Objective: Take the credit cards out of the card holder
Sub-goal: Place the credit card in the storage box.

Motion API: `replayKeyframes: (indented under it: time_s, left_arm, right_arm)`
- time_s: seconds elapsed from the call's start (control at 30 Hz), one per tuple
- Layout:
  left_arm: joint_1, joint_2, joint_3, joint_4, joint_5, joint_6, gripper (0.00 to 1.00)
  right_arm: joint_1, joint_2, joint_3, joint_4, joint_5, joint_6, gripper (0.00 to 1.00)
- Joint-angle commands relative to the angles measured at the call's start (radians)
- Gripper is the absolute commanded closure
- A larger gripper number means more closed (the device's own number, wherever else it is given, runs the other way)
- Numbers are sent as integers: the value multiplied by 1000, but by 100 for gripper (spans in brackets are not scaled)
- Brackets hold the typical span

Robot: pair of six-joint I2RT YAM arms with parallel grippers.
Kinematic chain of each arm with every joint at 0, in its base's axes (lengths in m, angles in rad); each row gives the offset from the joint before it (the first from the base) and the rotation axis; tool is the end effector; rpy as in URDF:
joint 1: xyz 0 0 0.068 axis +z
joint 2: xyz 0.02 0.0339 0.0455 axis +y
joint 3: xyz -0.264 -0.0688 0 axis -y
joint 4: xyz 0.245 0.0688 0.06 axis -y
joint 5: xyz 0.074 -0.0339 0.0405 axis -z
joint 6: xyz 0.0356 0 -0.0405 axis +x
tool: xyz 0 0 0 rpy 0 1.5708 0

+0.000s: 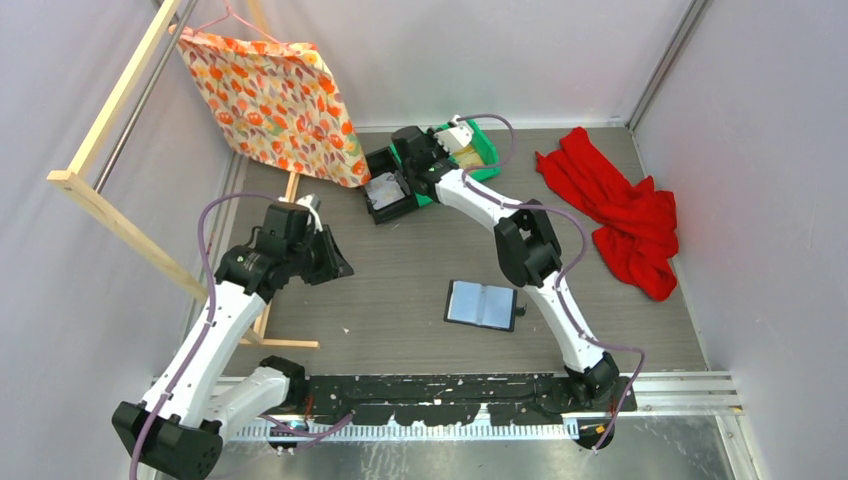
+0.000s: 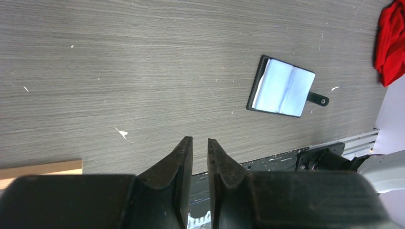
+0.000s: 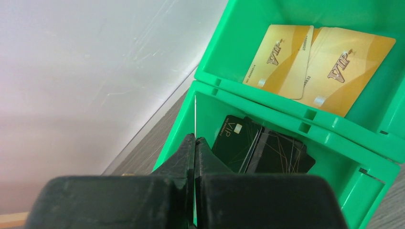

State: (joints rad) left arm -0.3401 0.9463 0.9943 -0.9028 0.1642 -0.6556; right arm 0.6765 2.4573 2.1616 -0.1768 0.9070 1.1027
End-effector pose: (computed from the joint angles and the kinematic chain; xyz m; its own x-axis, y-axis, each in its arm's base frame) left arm 0.1669 -0.0652 0.3170 -0.8261 -0.3457 -0.4451 -0.0925 0.8623 -0.4979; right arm 0.4557 0.3299 0.2227 -0.0163 0.6921 -0.7217 0.3894 0.6692 0.6329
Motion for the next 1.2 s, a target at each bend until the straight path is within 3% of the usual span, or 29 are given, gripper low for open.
replayKeyframes:
  time_s: [0.0, 0.27, 0.47, 0.6, 0.77, 0.93, 1.07, 1.17]
  left_arm:
    - [6, -6, -9, -3, -6, -13, 80]
    - [6, 3, -20, 6, 9, -19, 80]
    - [6, -9, -26, 12, 21, -34, 80]
    - [6, -33, -28, 0, 32, -41, 80]
    - [6, -52, -58, 19, 96, -51, 79]
    - [-7, -52, -110, 82, 115, -73, 79]
    - [-45, -15, -146, 172, 131, -93, 79]
    - [-123, 50, -153, 255, 123, -120, 79]
  right_arm:
    - [-4, 24, 81, -31, 65, 53, 99]
    - [-24, 75, 106, -39, 16, 116, 99]
    - [-29, 35, 42, -12, -29, 134, 67]
    - [-30, -22, -40, 4, -40, 153, 61]
    - [-31, -195, -270, 123, -71, 148, 61]
    - [-28, -460, -547, 275, -186, -42, 58]
    - [-31, -694, -733, 188, -298, -260, 54]
    - [-47, -904, -960, 71, -382, -349, 49]
